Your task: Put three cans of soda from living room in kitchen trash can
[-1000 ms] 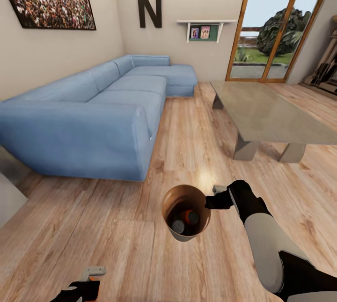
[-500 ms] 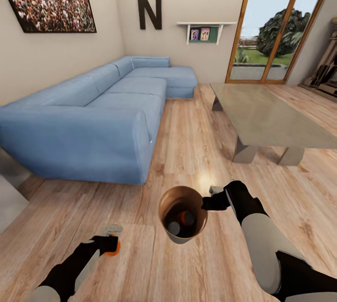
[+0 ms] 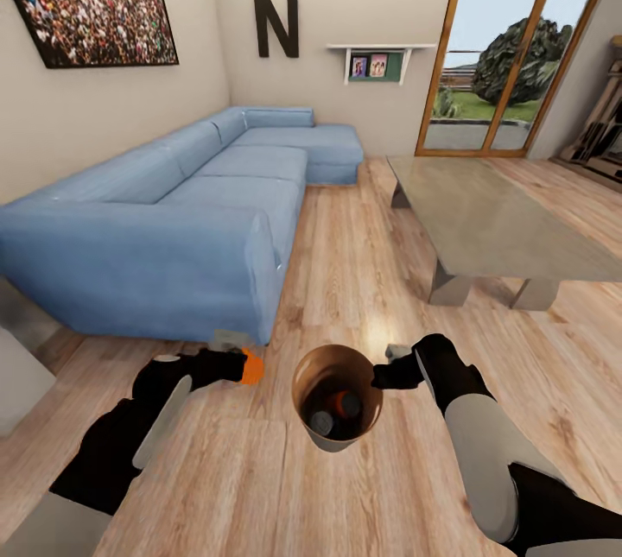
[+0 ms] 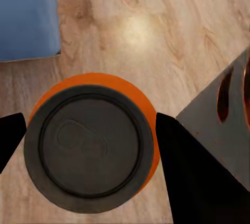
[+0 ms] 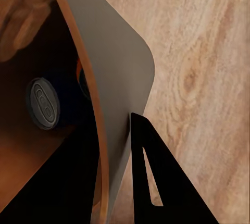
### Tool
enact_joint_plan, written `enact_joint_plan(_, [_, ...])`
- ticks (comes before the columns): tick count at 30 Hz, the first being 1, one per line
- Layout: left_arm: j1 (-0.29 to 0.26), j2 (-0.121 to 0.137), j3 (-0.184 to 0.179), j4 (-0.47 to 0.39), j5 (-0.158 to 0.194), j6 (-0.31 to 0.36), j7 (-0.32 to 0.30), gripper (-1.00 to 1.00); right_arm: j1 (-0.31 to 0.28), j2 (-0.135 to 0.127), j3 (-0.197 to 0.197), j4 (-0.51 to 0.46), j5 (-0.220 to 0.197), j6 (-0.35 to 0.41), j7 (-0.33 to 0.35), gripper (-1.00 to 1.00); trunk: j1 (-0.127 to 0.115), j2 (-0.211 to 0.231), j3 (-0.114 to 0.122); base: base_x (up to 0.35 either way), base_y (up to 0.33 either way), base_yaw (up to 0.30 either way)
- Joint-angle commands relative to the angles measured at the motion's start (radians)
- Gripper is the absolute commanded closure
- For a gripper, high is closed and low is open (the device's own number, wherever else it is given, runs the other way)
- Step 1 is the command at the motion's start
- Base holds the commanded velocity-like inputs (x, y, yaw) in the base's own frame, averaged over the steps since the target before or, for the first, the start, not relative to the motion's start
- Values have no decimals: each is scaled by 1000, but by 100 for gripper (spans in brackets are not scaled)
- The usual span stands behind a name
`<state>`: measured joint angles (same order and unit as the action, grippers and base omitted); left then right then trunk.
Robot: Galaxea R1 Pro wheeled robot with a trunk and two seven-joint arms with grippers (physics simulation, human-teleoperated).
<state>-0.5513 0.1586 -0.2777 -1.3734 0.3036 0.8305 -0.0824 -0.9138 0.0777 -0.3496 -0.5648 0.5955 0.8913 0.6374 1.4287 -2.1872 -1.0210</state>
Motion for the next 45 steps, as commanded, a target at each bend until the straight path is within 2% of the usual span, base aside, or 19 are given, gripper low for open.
enact_joint_plan(1, [-45, 4, 1, -26, -8, 61, -66, 100, 0, 0, 7, 0, -25, 9, 8, 100, -4, 7, 3, 0, 0, 0])
enact_joint_plan(2, [-68, 5, 2, -34, -8, 88, -98, 100, 0, 0, 17, 0, -24, 11, 10, 100, -8, 14, 6, 0, 0, 0])
enact_joint_plan(3, [-115, 7, 2, -46, -8, 135, -161, 100, 0, -1, 49, -1, -25, 15, 12, 100, -12, 21, 9, 0, 0, 0])
enact_joint_plan(5, [-231, 9, 2, -49, -10, 198, -279, 100, -1, -3, 135, -1, -30, 26, 21, 100, -19, 35, 16, 0, 0, 0])
enact_joint_plan(8, [-326, 9, -2, -25, -10, 217, -363, 100, -2, -4, 178, 0, -32, 46, 37, 100, -31, 56, 25, 0, 0, 0])
enact_joint_plan(9, [-385, 6, -5, 5, -11, 217, -419, 100, -2, -4, 195, 0, -33, 63, 54, 100, -35, 63, 28, 0, 0, 0])
enact_joint_plan(12, [-461, 3, -16, 65, -11, 217, -494, 100, -3, -6, 210, 0, -33, 87, 84, 100, -46, 84, 38, 0, 0, 0])
enact_joint_plan(13, [-501, 0, -30, 109, -12, 217, -534, 100, -5, -7, 215, 0, -32, 97, 101, 100, -50, 91, 41, 0, 0, 0])
enact_joint_plan(14, [-542, -7, -67, 158, -12, 217, -575, 100, -9, -7, 220, 0, -31, 115, 118, 100, -54, 98, 44, 0, 0, 0])
enact_joint_plan(15, [-551, -9, -80, 169, -12, 217, -584, 100, -10, -6, 221, 0, -31, 125, 122, 100, -58, 105, 47, 0, 0, 0])
enact_joint_plan(16, [-568, -16, -120, 190, -12, 217, -603, 100, -19, -5, 223, 0, -30, 155, 129, 100, -61, 112, 50, 0, 0, 0])
enact_joint_plan(18, [-576, -19, -154, 205, -12, 217, -613, 100, -43, -4, 224, 0, -32, 156, 134, 100, -69, 126, 56, 0, 0, 0])
enact_joint_plan(20, [-580, -20, -172, 213, -12, 217, -616, 100, -60, -3, 225, 2, -33, 156, 138, 100, -77, 140, 63, 0, 0, 0])
enact_joint_plan(22, [-583, -21, -198, 222, -13, 217, -621, 100, -100, -3, 225, 16, -34, 156, 175, 100, -81, 147, 66, 0, 0, 0])
enact_joint_plan(26, [-585, -21, -225, 224, -13, 217, -623, 100, -165, -6, 224, 67, -33, 156, 214, 100, -81, 147, 66, 0, 0, 0])
enact_joint_plan(32, [-584, -24, -258, 225, -12, 217, -623, 100, -277, -12, 214, 171, -37, 156, 228, 100, -81, 147, 66, 0, 0, 0])
enact_joint_plan(37, [-584, -43, -266, 221, -12, 217, -624, 100, -320, -12, 210, 203, -38, 156, 235, 100, -81, 147, 66, 0, 0, 0])
enact_joint_plan(42, [-582, -49, -274, 221, -12, 217, -623, 100, -341, -11, 208, 209, -40, 156, 237, 100, -81, 147, 66, 0, 0, 0])
enact_joint_plan(45, [-581, -51, -308, 224, -13, 217, -620, 100, -363, -8, 207, 216, -40, 156, 237, 100, -81, 147, 66, 0, 0, 0])
